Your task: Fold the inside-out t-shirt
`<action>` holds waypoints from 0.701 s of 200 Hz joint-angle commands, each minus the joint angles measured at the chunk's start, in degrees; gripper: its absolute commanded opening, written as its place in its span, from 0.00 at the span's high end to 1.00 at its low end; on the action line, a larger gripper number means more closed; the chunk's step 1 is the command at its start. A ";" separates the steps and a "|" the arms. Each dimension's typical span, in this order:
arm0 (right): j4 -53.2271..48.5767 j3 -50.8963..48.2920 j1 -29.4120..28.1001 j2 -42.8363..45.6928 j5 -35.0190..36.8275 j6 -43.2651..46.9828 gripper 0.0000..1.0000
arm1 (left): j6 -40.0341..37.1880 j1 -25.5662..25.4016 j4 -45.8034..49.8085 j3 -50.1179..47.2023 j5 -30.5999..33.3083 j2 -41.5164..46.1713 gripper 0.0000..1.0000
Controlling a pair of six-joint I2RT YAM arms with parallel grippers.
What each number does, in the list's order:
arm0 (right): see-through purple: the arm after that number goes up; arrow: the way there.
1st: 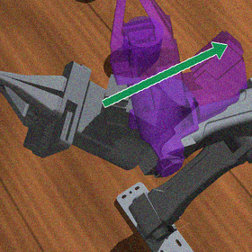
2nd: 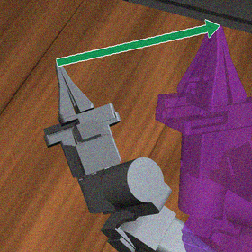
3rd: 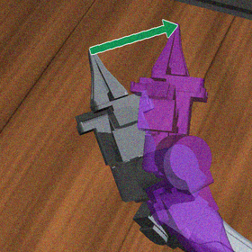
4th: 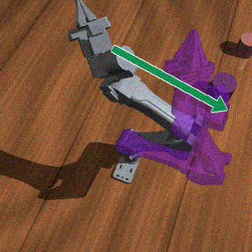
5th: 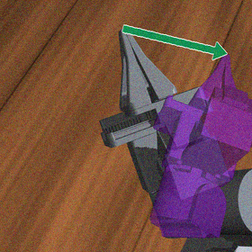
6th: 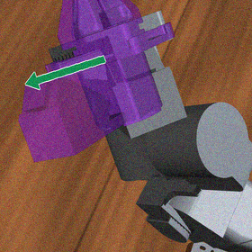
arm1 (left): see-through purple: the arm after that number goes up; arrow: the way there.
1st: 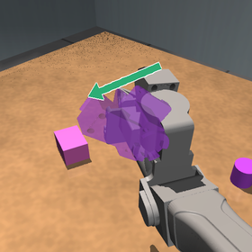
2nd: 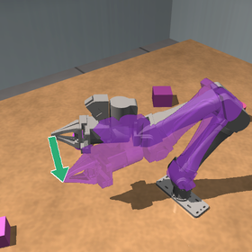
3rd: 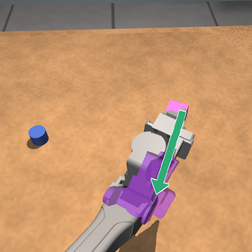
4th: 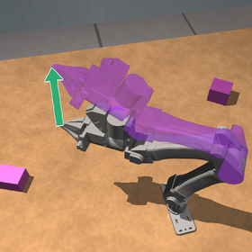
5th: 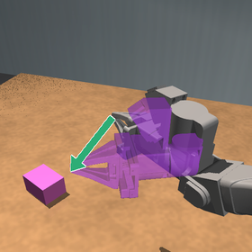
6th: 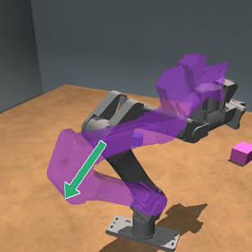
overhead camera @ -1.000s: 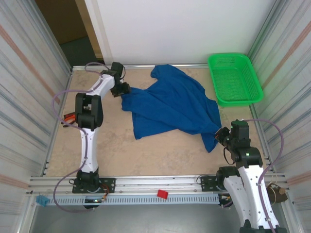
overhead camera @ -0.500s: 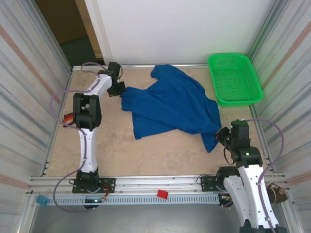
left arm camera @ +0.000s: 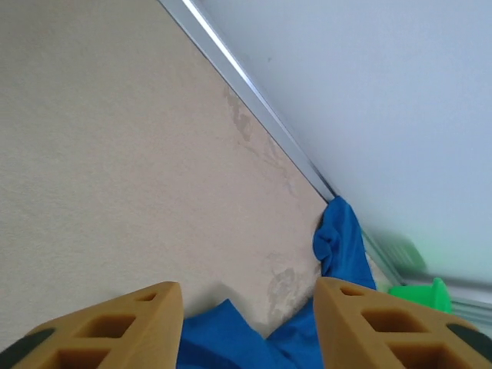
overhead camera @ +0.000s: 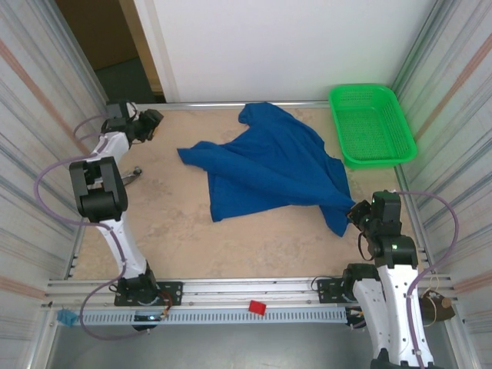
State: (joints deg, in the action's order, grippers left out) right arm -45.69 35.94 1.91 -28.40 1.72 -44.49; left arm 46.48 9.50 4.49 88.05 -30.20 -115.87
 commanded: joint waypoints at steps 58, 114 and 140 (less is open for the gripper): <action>1.74 2.11 0.45 -1.53 -3.22 2.78 1.00 | -17.25 -17.91 20.54 -17.19 13.55 21.95 0.49; 2.70 1.97 0.46 -2.90 -5.56 4.14 1.00 | -9.77 -39.64 22.07 -37.11 30.39 31.94 0.50; 2.98 1.75 0.46 -2.72 -5.89 3.84 1.00 | -4.94 -44.96 22.48 -38.88 36.34 31.98 0.52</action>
State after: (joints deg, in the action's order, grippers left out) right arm -43.81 36.14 1.96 -31.42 -3.18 -41.71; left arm 36.42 -32.38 25.50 50.06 -4.03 -84.86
